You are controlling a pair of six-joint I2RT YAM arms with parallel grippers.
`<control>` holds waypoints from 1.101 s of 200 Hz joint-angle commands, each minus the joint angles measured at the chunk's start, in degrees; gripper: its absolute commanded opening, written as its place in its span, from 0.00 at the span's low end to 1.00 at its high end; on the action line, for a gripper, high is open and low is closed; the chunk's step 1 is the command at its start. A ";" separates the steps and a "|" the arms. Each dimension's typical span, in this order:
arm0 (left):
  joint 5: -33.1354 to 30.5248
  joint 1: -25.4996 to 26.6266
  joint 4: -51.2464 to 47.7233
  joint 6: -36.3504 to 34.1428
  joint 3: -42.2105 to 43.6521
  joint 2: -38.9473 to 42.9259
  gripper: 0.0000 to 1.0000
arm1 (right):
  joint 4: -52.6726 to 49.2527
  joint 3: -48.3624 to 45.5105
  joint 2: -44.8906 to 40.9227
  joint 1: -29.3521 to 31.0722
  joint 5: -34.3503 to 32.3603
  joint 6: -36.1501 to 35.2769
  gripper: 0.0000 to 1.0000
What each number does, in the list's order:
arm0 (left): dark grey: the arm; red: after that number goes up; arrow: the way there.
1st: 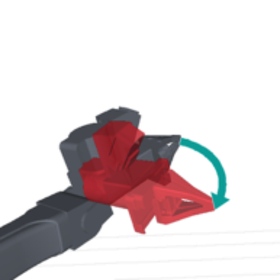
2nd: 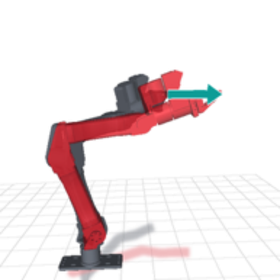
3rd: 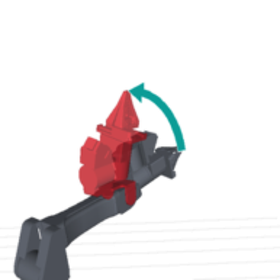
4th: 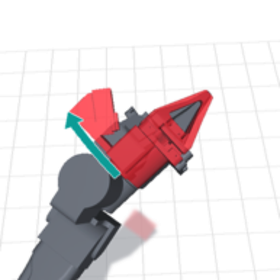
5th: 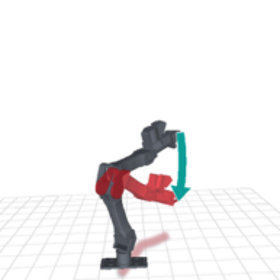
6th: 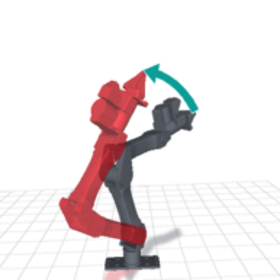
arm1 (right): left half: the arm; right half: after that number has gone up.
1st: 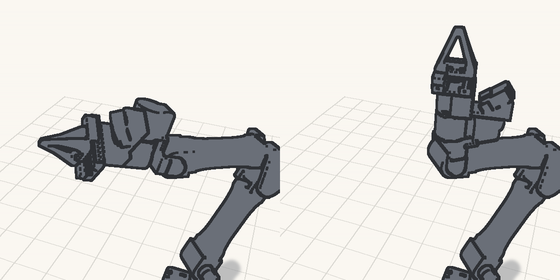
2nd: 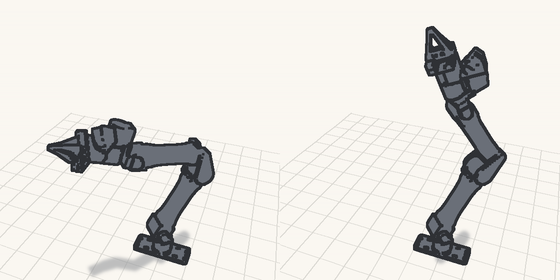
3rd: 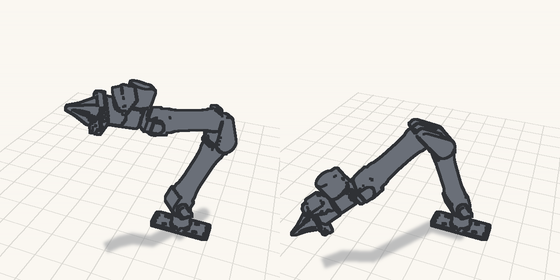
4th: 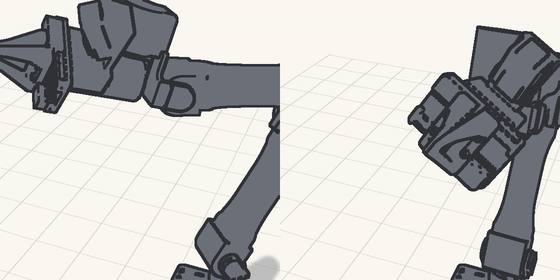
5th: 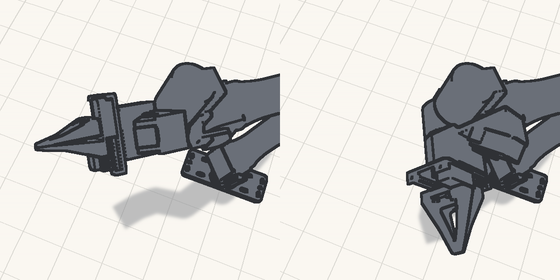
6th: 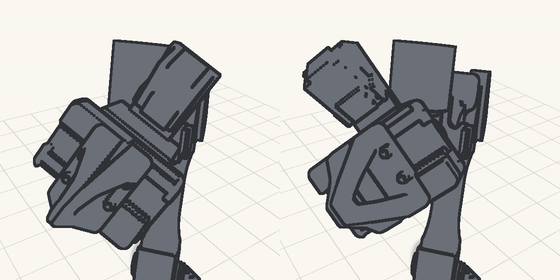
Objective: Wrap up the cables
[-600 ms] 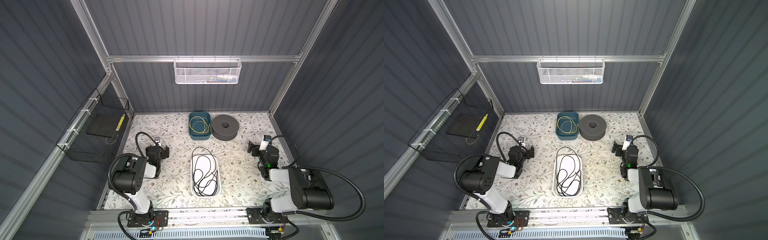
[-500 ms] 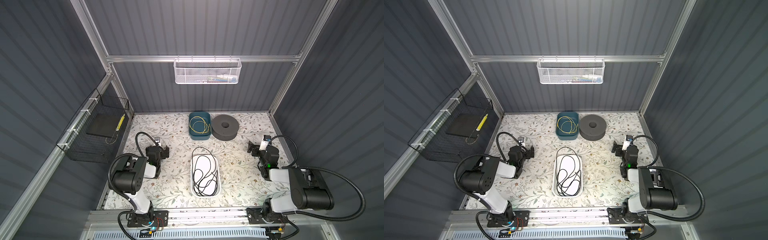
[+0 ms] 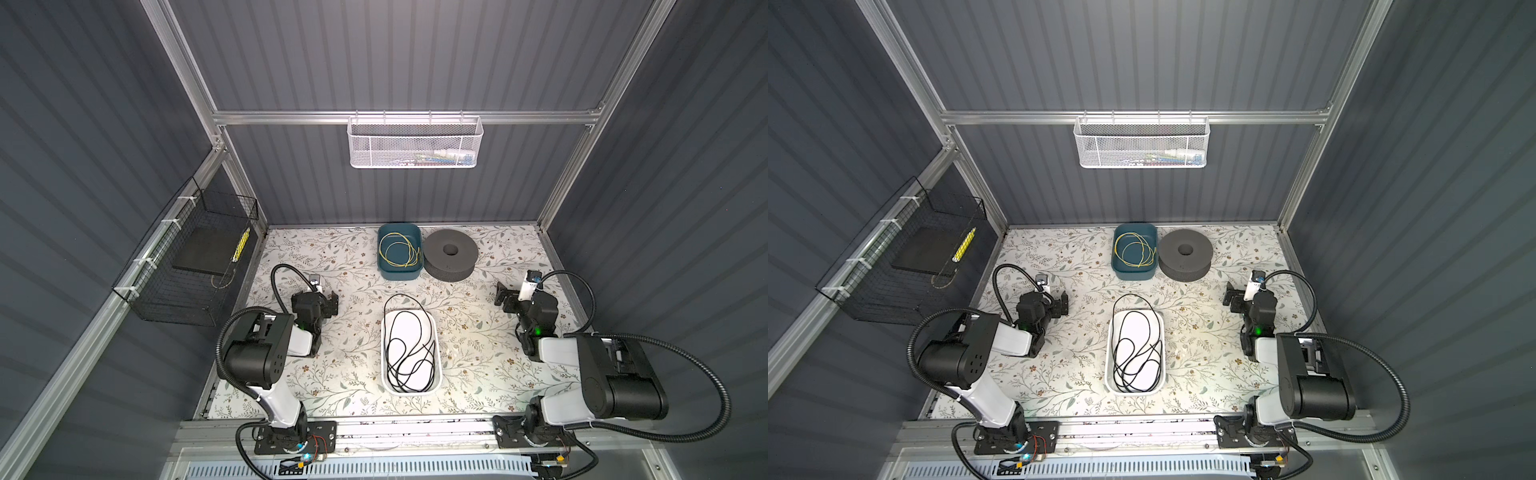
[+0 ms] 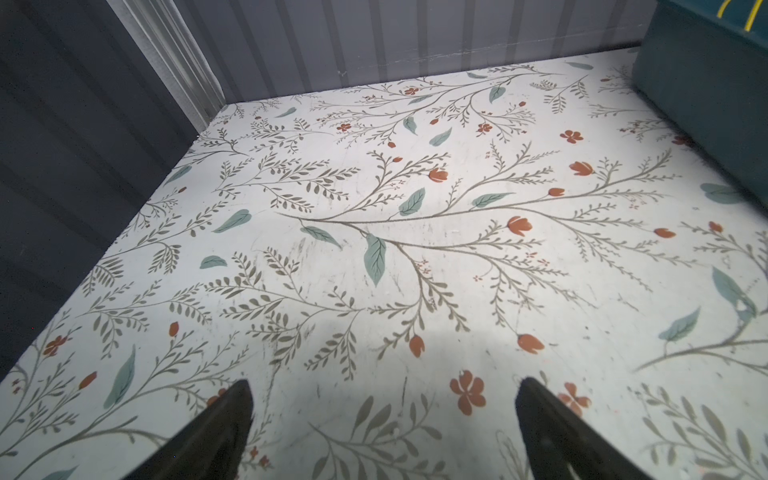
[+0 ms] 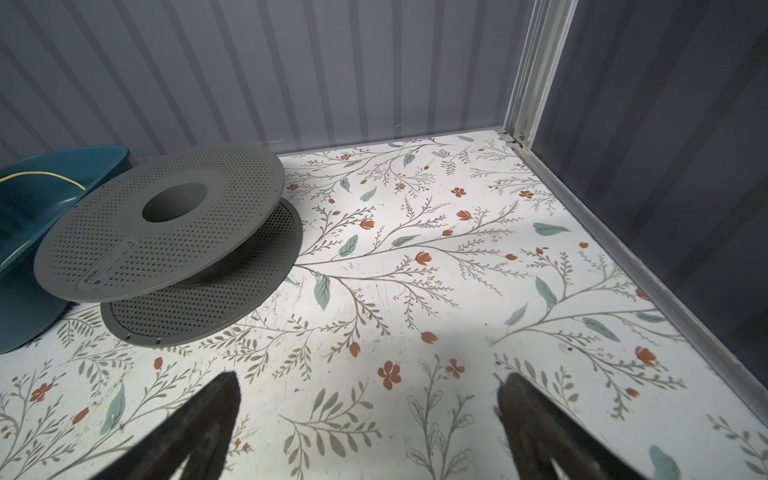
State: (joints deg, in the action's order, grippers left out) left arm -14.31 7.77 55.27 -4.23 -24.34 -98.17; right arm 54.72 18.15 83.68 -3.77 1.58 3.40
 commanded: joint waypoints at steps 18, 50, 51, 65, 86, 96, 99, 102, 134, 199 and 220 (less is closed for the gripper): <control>0.27 -0.48 0.19 0.60 -0.93 -0.01 0.99 | 0.43 0.65 -0.27 0.08 0.51 -0.76 0.99; 0.31 -0.47 0.19 0.54 -0.95 0.01 0.99 | 0.48 0.66 -0.26 0.08 0.49 -0.85 0.99; 0.32 -0.43 0.19 0.58 -0.92 0.00 0.99 | 0.48 0.66 -0.27 0.08 0.46 -0.85 0.99; 0.31 -0.48 0.19 0.60 -0.93 0.00 0.99 | 0.48 0.66 -0.27 0.08 0.45 -0.85 0.99; 0.29 -0.48 0.19 0.58 -0.91 0.00 0.99 | 0.48 0.66 -0.27 0.16 0.48 -0.85 0.99; 0.26 -0.48 0.19 0.61 -0.89 0.00 1.00 | 0.48 0.66 -0.27 0.12 0.50 -0.85 0.99; 0.30 -0.48 0.19 0.62 -0.89 -0.03 0.99 | 0.48 0.66 -0.27 0.13 0.44 -0.85 0.99; 0.30 -0.48 0.19 0.56 -0.89 -0.01 0.99 | 0.48 0.66 -0.27 0.13 0.46 -0.86 0.99; 0.30 -0.48 0.27 0.56 -0.89 0.00 0.99 | 0.48 0.66 -0.21 0.06 0.52 -0.85 0.99; 2.20 -1.31 -1.59 0.95 -1.81 0.03 0.99 | 0.48 0.65 -0.26 0.09 0.44 -0.85 0.99; 2.08 -1.34 -1.50 1.04 -1.76 0.00 0.99 | 0.48 0.66 -0.28 0.17 0.45 -0.82 0.99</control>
State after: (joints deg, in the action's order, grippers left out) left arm -13.19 6.79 54.17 -4.19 -25.12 -98.17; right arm 54.74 18.15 83.68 -3.70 1.58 2.98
